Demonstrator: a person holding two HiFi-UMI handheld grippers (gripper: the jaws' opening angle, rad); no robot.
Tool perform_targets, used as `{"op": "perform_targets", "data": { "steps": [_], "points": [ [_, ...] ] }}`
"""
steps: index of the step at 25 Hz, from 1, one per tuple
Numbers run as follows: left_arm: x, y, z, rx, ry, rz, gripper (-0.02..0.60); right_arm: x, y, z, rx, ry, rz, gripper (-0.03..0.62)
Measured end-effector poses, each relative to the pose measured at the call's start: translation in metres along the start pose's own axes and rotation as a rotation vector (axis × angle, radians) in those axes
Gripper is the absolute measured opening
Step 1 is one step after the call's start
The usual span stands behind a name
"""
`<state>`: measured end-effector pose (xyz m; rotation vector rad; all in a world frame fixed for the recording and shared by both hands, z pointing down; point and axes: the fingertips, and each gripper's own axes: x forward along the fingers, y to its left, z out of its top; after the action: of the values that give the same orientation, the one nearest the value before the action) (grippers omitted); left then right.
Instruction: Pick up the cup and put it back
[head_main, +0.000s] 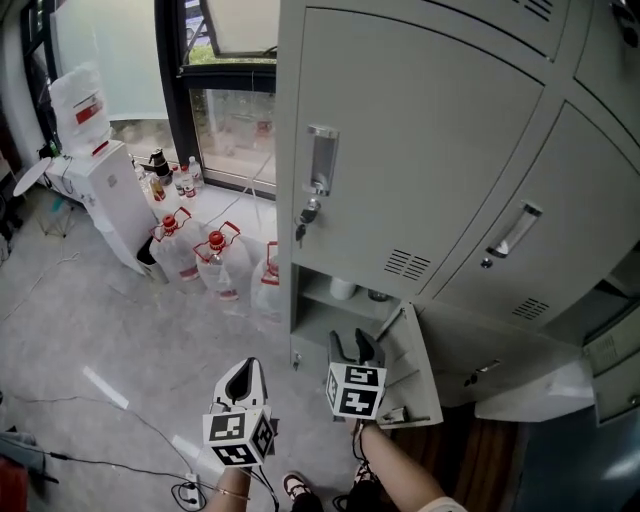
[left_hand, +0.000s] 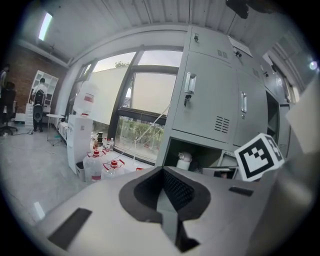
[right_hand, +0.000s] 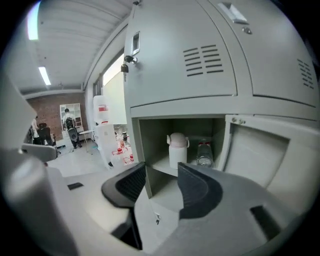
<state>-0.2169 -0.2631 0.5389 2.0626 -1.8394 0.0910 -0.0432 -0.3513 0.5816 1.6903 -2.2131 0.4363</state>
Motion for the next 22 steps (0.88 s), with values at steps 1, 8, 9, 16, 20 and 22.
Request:
{"op": "perform_targets", "data": {
  "steps": [1, 8, 9, 16, 20, 22],
  "points": [
    [-0.004, -0.003, 0.004, -0.001, 0.002, 0.000, 0.003, -0.010, 0.002, 0.002, -0.008, -0.002, 0.000, 0.185],
    [-0.038, -0.026, 0.039, 0.015, -0.002, -0.012, 0.003, -0.075, 0.014, 0.027, -0.083, -0.031, -0.026, 0.069],
    [-0.044, -0.029, 0.045, 0.014, -0.005, -0.016, 0.003, -0.084, 0.014, 0.030, -0.087, -0.034, -0.029, 0.046],
    [-0.080, -0.054, 0.069, 0.028, -0.013, -0.061, 0.003, -0.137, 0.024, 0.046, -0.118, -0.028, -0.005, -0.008],
    [-0.094, -0.067, 0.074, 0.041, -0.015, -0.072, 0.003, -0.160, 0.021, 0.047, -0.092, -0.026, -0.001, -0.008],
    [-0.099, -0.071, 0.077, 0.042, -0.014, -0.069, 0.003, -0.173, 0.021, 0.049, -0.073, -0.030, 0.014, -0.009]
  ]
}}
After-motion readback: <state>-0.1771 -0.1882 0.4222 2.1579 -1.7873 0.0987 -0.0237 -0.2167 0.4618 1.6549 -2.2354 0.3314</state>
